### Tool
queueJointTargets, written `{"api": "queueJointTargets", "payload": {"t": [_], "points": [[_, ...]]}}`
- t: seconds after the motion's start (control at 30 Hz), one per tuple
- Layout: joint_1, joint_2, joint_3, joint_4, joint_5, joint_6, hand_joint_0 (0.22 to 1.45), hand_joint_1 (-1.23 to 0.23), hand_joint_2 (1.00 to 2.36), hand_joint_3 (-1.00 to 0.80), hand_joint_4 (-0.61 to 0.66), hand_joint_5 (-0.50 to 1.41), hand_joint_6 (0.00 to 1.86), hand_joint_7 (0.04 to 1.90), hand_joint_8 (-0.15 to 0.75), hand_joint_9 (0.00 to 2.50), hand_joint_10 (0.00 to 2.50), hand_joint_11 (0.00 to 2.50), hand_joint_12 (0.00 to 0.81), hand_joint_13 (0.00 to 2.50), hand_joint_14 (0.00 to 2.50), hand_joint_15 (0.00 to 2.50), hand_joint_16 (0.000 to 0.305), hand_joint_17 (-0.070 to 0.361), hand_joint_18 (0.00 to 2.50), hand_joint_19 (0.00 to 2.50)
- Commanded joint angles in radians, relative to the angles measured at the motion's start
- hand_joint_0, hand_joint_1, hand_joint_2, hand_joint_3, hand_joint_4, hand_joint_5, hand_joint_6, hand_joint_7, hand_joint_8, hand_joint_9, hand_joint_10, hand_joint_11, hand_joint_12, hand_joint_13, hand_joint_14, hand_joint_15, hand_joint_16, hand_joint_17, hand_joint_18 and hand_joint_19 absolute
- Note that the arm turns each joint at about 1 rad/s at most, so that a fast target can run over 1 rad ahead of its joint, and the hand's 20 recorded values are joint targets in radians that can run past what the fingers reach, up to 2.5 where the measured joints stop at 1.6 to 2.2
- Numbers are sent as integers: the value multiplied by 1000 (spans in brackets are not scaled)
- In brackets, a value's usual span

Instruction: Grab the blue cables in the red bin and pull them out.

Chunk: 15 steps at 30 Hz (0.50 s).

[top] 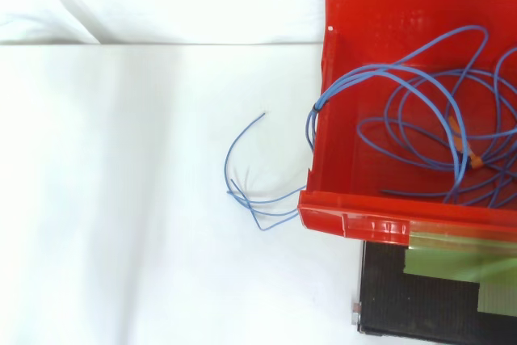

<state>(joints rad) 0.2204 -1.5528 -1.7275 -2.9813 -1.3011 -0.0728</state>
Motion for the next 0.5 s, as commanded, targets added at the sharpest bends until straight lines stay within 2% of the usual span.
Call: {"api": "queueJointTargets", "payload": {"t": [0.0, 0.17, 0.37, 0.43, 0.47], "points": [[0, -1, 0, 19, -1, 0, 742, -640, 1000, -1000, 184, 269, 5, 164, 251, 358, 6, 211, 331, 195, 11, 352, 46, 103, 192, 621], [11, -7, 0, 22, 2, -18, 742, -640, 1000, -1000, 185, 269, 6, 165, 250, 358, 6, 203, 331, 200, 12, 360, 46, 103, 192, 621], [28, -9, 0, 50, 6, -97, 742, -640, 1000, -1000, 186, 270, 5, 169, 251, 360, 6, 212, 331, 201, 13, 360, 46, 103, 193, 621], [28, -7, 0, 50, 8, -104, 742, -640, 1000, -1000, 185, 270, 5, 167, 251, 359, 6, 203, 331, 203, 11, 357, 46, 103, 194, 623], [31, -9, -1, 51, 23, -123, 742, -640, 1000, -1000, 185, 271, 5, 167, 251, 359, 6, 207, 332, 203, 11, 357, 46, 103, 194, 619]]}}
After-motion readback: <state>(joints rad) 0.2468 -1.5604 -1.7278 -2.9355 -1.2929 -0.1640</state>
